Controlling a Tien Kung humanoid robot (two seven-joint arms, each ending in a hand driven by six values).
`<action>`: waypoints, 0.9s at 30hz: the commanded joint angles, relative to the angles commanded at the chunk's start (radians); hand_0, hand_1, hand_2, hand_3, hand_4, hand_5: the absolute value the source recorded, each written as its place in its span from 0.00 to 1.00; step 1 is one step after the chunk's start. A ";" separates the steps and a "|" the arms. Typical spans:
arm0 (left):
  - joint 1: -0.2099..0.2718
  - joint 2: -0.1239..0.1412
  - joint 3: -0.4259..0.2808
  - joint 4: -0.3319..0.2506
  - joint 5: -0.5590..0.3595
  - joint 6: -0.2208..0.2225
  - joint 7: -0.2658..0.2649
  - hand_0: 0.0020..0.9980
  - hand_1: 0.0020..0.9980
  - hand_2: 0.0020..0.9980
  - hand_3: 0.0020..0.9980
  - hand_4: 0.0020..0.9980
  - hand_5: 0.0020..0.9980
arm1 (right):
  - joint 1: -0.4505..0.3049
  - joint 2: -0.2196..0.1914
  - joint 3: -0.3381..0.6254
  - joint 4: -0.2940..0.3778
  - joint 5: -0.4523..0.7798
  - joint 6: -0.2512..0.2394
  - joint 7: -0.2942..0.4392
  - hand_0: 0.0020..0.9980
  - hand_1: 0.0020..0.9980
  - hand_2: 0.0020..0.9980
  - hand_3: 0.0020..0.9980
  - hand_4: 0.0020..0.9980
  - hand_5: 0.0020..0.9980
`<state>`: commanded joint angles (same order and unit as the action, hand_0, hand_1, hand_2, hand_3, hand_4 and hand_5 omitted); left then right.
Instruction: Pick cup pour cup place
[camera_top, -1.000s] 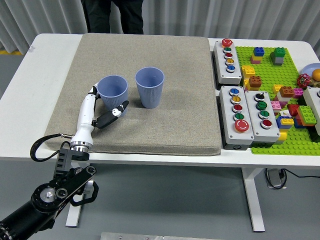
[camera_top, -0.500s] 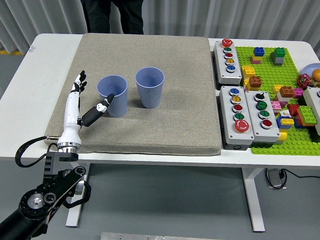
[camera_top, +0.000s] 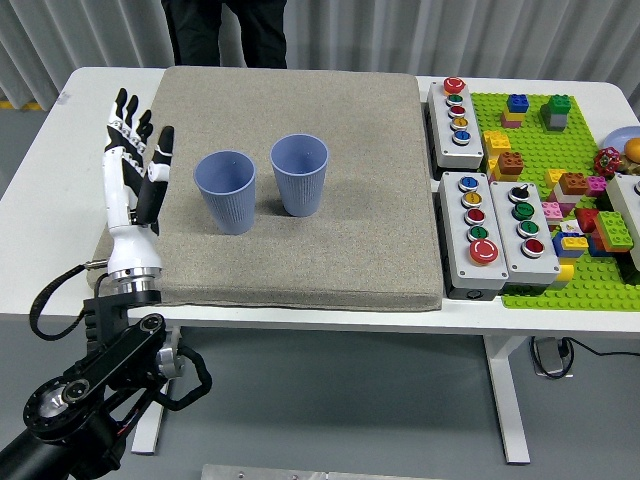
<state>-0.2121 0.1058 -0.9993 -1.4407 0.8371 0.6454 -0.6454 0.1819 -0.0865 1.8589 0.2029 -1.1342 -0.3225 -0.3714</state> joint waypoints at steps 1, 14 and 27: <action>0.000 0.003 0.004 -0.018 -0.037 0.000 0.000 0.88 0.90 1.00 1.00 0.73 1.00 | 0.001 -0.001 -0.003 -0.001 0.003 -0.001 0.002 0.67 0.61 0.56 0.55 0.00 0.20; 0.014 0.015 -0.064 -0.082 -0.103 0.000 0.000 0.87 0.88 1.00 1.00 0.71 1.00 | -0.002 -0.002 -0.005 -0.002 0.011 -0.008 0.008 0.67 0.61 0.56 0.55 0.00 0.20; 0.029 0.025 -0.103 -0.082 -0.123 0.000 0.000 0.86 0.87 1.00 1.00 0.72 1.00 | -0.013 0.000 -0.001 -0.001 -0.005 -0.007 0.004 0.67 0.61 0.56 0.55 0.00 0.20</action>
<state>-0.1827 0.1310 -1.1018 -1.5229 0.7141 0.6454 -0.6454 0.1692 -0.0863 1.8583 0.2024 -1.1396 -0.3299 -0.3673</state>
